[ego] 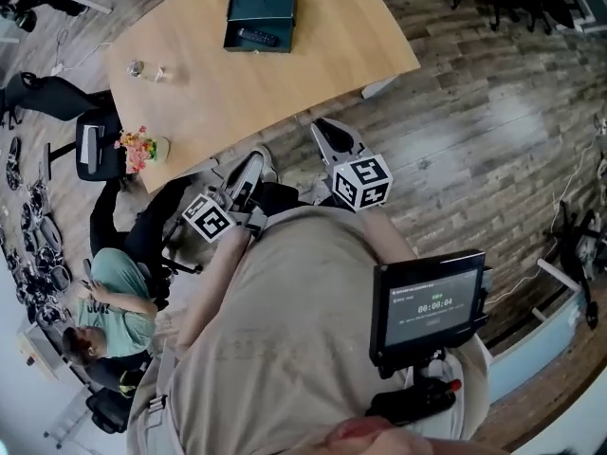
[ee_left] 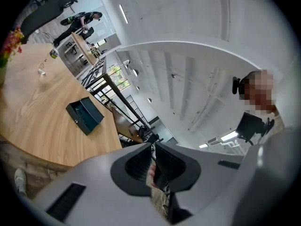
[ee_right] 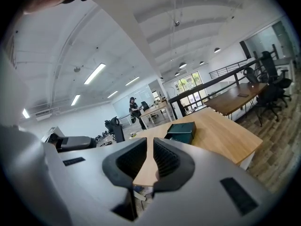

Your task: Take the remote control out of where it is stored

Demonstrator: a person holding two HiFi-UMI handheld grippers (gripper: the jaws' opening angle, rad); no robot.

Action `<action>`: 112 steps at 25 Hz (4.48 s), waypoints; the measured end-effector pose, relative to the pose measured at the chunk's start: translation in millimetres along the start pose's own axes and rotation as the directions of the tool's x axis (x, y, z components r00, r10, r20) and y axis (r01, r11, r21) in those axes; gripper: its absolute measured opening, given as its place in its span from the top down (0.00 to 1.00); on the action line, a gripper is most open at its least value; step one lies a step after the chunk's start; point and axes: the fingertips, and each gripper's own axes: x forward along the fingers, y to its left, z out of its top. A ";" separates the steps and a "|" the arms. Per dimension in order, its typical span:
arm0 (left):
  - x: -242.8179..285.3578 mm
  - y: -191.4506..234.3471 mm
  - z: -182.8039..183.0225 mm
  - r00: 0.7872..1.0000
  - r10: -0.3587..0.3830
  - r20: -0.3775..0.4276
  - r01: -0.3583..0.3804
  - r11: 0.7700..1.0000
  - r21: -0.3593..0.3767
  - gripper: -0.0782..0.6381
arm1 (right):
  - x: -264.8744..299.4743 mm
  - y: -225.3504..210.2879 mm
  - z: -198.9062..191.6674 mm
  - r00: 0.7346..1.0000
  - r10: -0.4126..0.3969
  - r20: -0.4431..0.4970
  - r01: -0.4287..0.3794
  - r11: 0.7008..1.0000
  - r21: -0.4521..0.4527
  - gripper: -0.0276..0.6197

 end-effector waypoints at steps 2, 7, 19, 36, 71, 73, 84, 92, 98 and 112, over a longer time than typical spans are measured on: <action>7.5 6.2 12.2 1.000 -0.015 0.001 0.015 1.000 -0.001 0.86 | 10.6 -7.2 10.1 1.000 -0.019 0.005 0.019 1.000 0.001 0.89; -0.3 35.5 53.4 0.999 -0.030 -0.017 0.030 0.999 0.011 0.88 | 40.1 -4.6 12.8 0.997 -0.076 -0.002 0.076 0.997 0.002 0.89; -8.7 77.4 168.6 0.987 -0.156 0.023 0.155 0.987 0.050 0.88 | 149.8 39.1 58.1 0.998 -0.069 -0.007 0.069 0.995 -0.072 0.89; -51.3 153.1 223.7 0.987 -0.147 0.064 0.150 0.988 -0.047 0.88 | 233.1 83.3 47.7 0.996 -0.064 -0.057 0.059 0.994 -0.096 0.89; 56.8 170.3 255.6 0.882 0.313 0.353 -0.362 0.929 0.081 0.88 | 370.7 -103.7 41.3 0.880 0.139 -0.454 -0.301 0.902 -0.308 0.86; 58.1 171.5 254.3 0.872 0.327 0.366 -0.381 0.921 0.086 0.88 | 380.7 -112.3 21.6 0.848 0.131 -0.514 -0.332 0.887 -0.322 0.82; 49.3 183.1 251.3 0.844 0.411 0.345 -0.469 0.877 0.103 0.88 | 435.5 -166.0 -75.3 0.715 -0.010 -0.699 -0.394 0.820 -0.415 0.70; 71.3 188.8 261.0 0.862 0.390 0.322 -0.434 0.898 0.076 0.86 | 470.5 -183.0 -124.7 0.629 -0.085 -0.773 -0.427 0.793 -0.435 0.67; 75.5 189.4 256.2 0.872 0.401 0.280 -0.436 0.897 0.075 0.84 | 479.1 -192.3 -145.2 0.574 -0.157 -0.804 -0.436 0.772 -0.462 0.65; 64.0 187.0 249.5 0.860 0.402 0.313 -0.437 0.898 0.048 0.84 | 493.2 -206.9 -164.9 0.451 -0.305 -0.839 -0.443 0.739 -0.507 0.62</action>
